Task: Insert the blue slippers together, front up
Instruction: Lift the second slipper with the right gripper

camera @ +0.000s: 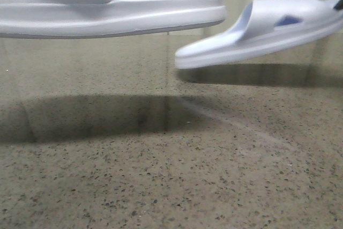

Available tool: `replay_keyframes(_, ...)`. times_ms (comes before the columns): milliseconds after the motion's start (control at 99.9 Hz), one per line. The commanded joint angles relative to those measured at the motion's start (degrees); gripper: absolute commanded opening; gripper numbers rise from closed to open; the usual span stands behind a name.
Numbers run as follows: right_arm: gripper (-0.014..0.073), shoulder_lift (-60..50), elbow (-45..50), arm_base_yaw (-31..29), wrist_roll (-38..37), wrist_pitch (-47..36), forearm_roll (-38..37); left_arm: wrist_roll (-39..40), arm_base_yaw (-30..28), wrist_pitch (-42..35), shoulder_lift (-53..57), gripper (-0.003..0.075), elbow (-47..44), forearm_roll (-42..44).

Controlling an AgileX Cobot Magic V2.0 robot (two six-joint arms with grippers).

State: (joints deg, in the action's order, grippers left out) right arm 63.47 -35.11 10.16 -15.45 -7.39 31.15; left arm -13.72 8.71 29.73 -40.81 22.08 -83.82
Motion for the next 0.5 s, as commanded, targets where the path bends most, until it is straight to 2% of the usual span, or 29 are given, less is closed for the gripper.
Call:
replay_keyframes(0,-0.0107,-4.35,-4.5,-0.08,0.33,-5.48,-0.6,0.0,0.31,0.62,0.19,0.0016,2.08,-2.83)
replay_keyframes(190,-0.0107,-10.32,-9.03,-0.08,0.33,-1.36,-1.84,0.0,0.31,0.75,0.19,0.0016,2.08,-2.83)
replay_keyframes(490,-0.0107,-19.26,-11.14,-0.08,0.84,14.57,-1.84,0.0,0.31,2.62,0.19,0.0016,2.08,-2.83)
